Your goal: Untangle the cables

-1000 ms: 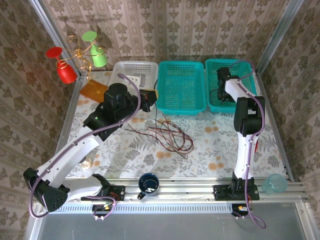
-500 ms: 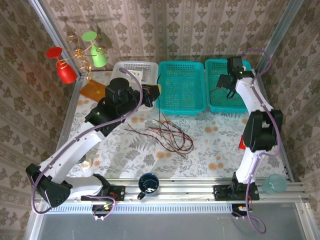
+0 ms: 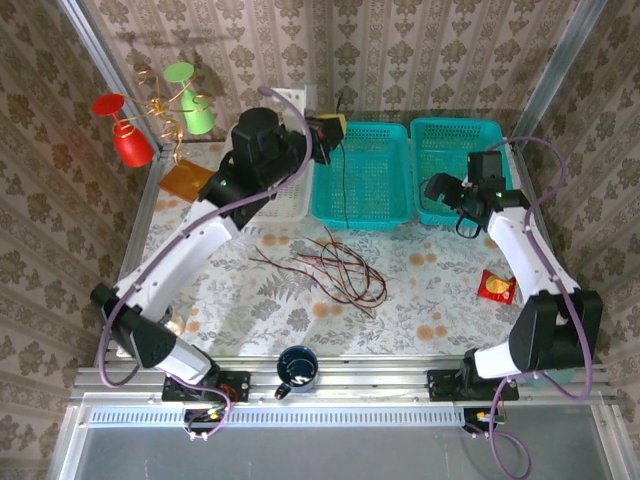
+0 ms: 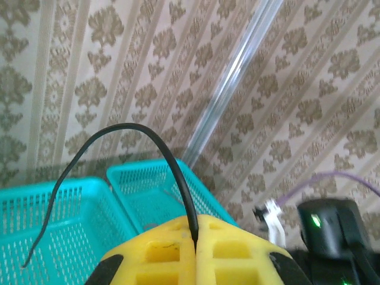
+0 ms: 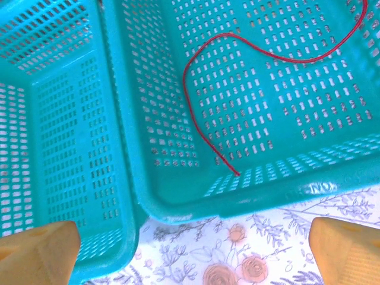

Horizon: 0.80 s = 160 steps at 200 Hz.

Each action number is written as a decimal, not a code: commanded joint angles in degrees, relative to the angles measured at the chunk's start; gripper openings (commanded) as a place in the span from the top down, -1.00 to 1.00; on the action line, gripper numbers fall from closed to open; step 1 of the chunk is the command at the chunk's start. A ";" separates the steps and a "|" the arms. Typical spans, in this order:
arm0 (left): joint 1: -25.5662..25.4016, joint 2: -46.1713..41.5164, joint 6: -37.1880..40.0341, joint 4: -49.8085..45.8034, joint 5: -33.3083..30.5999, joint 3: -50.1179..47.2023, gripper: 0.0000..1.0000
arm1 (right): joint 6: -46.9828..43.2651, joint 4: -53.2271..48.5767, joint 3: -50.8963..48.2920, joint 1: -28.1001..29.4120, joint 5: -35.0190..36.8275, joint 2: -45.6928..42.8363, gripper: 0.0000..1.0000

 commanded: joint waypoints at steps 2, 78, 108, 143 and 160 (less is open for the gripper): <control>1.20 4.65 3.80 3.10 0.81 6.45 1.00 | 2.43 3.18 -2.29 -0.12 -3.18 -4.68 -1.00; 3.05 25.95 3.44 4.33 2.52 19.29 1.00 | 3.12 3.02 -2.16 -2.16 -7.88 -8.57 -1.00; 2.98 33.17 0.94 2.66 5.92 18.06 1.00 | 3.21 3.19 -3.05 -3.11 -9.44 -8.88 -1.00; 2.15 38.15 3.53 -7.54 1.38 18.31 1.00 | 2.93 3.18 -4.04 -3.91 -9.84 -9.41 -1.00; 2.27 41.51 4.26 -12.24 0.12 20.41 1.00 | 3.10 3.47 -4.25 -4.03 -10.10 -9.45 -1.00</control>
